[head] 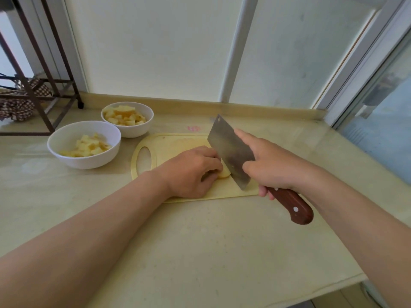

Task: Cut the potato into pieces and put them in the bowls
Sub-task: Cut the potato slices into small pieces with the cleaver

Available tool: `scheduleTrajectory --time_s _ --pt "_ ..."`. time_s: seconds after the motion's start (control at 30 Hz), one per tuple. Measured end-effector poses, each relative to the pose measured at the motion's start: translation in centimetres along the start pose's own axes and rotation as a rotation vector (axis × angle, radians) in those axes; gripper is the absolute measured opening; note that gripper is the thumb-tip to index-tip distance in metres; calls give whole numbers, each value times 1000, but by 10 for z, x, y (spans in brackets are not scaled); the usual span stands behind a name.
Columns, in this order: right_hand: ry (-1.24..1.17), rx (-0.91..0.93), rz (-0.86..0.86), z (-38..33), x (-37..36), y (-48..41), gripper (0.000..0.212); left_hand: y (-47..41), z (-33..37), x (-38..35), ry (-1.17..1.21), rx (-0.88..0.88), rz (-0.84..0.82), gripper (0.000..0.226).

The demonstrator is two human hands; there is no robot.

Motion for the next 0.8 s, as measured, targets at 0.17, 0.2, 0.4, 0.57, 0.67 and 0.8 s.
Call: scheduleTrajectory --time_s 0.17,0.2,0.4,0.57,0.67,0.8 --pt "-15 23 51 -2 5 5 91 0 1 -1 -10 -8 -12 12" --pt "-14 25 55 -3 5 5 92 0 1 -1 -12 -7 -14 13" --pt "-6 31 55 -7 -1 10 95 0 0 -2 -6 3 -16 12" --pt "0 27 52 -6 0 17 93 0 -2 -3 1 12 -21 12" --pt "-2 19 44 -6 0 22 91 0 -2 -3 11 13 -21 14" --pt "23 8 31 -7 -3 21 90 0 -2 -3 9 16 -26 16"
Point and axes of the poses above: each hand's wrist, its own y-axis away from the middle knuckle, its own x-axis out of the back of the hand, z = x × y, the point moved 9 cm from there along -y, towards the middle knuckle, and after that the axes turned 7 degrees about -x, right-handed, at the moved point
